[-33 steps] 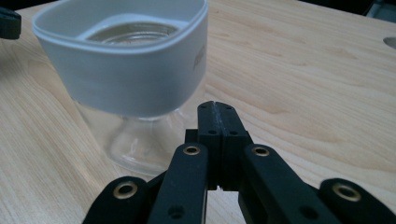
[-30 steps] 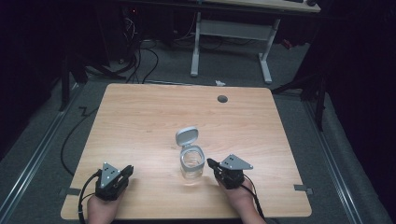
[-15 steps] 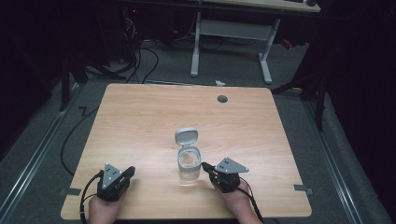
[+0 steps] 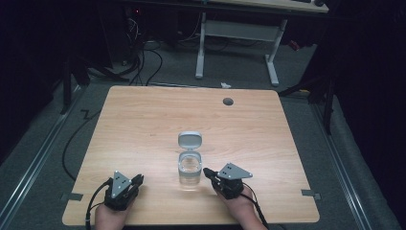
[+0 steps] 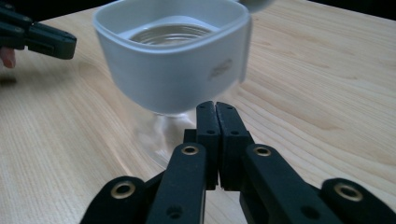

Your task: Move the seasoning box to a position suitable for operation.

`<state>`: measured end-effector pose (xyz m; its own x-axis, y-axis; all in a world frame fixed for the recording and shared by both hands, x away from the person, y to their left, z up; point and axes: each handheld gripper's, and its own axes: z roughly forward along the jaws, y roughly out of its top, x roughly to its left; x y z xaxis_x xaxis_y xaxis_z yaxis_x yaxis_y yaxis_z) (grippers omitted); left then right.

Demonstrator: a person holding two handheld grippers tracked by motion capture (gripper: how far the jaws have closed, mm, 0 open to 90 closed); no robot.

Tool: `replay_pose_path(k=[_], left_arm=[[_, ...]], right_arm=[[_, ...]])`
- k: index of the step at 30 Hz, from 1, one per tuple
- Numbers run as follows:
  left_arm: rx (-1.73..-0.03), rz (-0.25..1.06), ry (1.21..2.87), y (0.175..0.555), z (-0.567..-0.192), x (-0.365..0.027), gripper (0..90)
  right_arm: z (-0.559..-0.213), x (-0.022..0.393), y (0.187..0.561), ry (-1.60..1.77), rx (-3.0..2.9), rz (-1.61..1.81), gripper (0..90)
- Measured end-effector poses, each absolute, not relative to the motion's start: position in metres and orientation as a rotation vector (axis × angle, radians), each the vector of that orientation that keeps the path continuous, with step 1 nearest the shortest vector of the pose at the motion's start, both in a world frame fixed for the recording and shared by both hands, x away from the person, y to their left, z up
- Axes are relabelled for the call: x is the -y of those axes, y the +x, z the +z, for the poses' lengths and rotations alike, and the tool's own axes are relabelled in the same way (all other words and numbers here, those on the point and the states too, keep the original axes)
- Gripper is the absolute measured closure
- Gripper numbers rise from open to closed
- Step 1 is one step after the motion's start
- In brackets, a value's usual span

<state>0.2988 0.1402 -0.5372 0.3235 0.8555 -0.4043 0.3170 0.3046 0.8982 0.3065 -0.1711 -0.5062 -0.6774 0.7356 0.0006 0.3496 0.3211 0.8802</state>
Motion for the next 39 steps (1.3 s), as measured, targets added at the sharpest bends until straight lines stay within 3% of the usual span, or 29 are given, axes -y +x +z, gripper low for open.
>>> replay_pose_path(k=[11, 19, 31, 39], left_arm=[[-1.197, 0.391, 1.273, 0.302, -0.53, -0.108, 86.9], [-1.104, 0.295, 1.323, 0.298, -0.526, -0.084, 87.9], [-1.012, 0.211, 1.394, 0.283, -0.53, -0.057, 89.4], [-1.004, 0.198, 1.395, 0.28, -0.532, -0.038, 90.0]], right_arm=[[-0.51, 0.205, 0.306, 1.139, -2.09, 1.261, 86.9], [-0.513, 0.209, 0.302, 1.165, -2.075, 1.214, 81.5], [-0.51, 0.201, 0.325, 1.152, -2.1, 1.154, 81.0], [-0.506, 0.191, 0.339, 1.15, -2.116, 1.234, 88.1]])
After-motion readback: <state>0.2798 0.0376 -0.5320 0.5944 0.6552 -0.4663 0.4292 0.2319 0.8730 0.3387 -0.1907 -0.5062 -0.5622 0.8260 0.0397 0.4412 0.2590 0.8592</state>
